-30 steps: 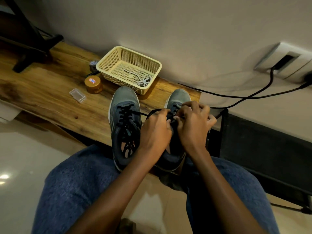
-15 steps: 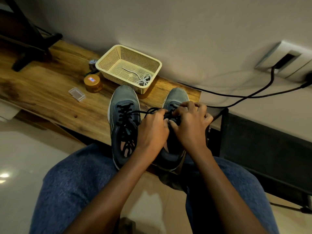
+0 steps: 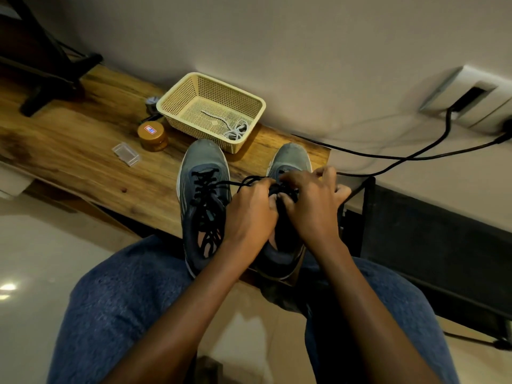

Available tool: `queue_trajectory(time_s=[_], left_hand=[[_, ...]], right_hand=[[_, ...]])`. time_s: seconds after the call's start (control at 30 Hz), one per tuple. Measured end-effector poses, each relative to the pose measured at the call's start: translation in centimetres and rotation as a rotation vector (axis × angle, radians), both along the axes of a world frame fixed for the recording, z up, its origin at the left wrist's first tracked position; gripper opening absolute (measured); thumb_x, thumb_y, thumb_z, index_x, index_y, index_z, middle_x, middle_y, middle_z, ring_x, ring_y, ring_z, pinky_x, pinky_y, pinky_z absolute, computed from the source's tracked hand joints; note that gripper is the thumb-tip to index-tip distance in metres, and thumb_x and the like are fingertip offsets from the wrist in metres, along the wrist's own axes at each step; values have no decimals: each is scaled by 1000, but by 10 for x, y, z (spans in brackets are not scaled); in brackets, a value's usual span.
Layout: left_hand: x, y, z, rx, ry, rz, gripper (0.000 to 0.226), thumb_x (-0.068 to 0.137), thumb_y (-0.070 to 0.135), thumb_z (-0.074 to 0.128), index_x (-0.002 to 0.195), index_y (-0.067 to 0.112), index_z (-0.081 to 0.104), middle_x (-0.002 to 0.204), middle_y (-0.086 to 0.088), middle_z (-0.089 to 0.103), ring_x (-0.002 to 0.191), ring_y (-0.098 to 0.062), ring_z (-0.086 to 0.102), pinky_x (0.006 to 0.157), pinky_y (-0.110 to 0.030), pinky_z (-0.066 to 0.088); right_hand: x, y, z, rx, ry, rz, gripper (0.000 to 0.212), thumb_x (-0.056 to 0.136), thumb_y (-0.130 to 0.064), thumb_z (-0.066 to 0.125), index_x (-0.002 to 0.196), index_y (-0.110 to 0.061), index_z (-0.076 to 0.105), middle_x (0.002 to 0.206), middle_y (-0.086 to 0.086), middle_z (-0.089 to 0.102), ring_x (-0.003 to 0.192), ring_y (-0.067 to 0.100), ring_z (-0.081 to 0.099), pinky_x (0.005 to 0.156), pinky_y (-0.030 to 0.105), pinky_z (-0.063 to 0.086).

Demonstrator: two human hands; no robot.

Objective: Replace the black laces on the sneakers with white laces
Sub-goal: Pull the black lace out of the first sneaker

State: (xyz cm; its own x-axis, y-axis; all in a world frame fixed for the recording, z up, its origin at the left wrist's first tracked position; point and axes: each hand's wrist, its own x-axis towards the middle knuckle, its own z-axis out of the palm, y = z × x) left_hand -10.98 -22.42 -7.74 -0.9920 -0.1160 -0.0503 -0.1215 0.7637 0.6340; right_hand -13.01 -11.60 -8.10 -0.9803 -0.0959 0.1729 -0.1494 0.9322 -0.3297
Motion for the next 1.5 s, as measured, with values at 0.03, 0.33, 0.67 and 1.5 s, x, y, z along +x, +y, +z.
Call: queue_trajectory(time_s=[0.03, 0.33, 0.67, 1.5], left_hand=[[0, 0, 0, 1, -3, 0, 35, 94, 21, 53, 129, 23, 57, 119, -7, 65, 108, -28, 59, 83, -37, 48], [1, 1, 3, 16, -12, 4, 36, 95, 23, 54, 131, 23, 55, 116, -10, 65, 106, -28, 60, 79, -35, 48], [0, -1, 3, 15, -26, 18, 33, 95, 23, 53, 128, 21, 57, 110, -11, 67, 101, -29, 62, 75, -34, 48], [-1, -1, 2, 33, -24, 22, 38, 95, 22, 54, 133, 24, 54, 115, -9, 66, 106, -26, 61, 78, -33, 48]], right_hand=[[0, 1, 0, 19, -5, 9, 25, 84, -29, 67, 109, -29, 66, 112, -7, 64, 113, 22, 32, 84, 41, 23], [-1, 4, -5, 8, 94, -71, 7, 86, -30, 66, 85, -23, 66, 100, -3, 60, 105, 20, 31, 82, 40, 19], [2, 4, 5, -3, -78, -122, 20, 88, -34, 62, 107, -29, 59, 128, -6, 47, 123, 24, 24, 89, 42, 19], [3, 2, -5, 76, 5, -76, 16, 86, -33, 66, 98, -23, 69, 141, 1, 39, 128, 31, 24, 92, 42, 15]])
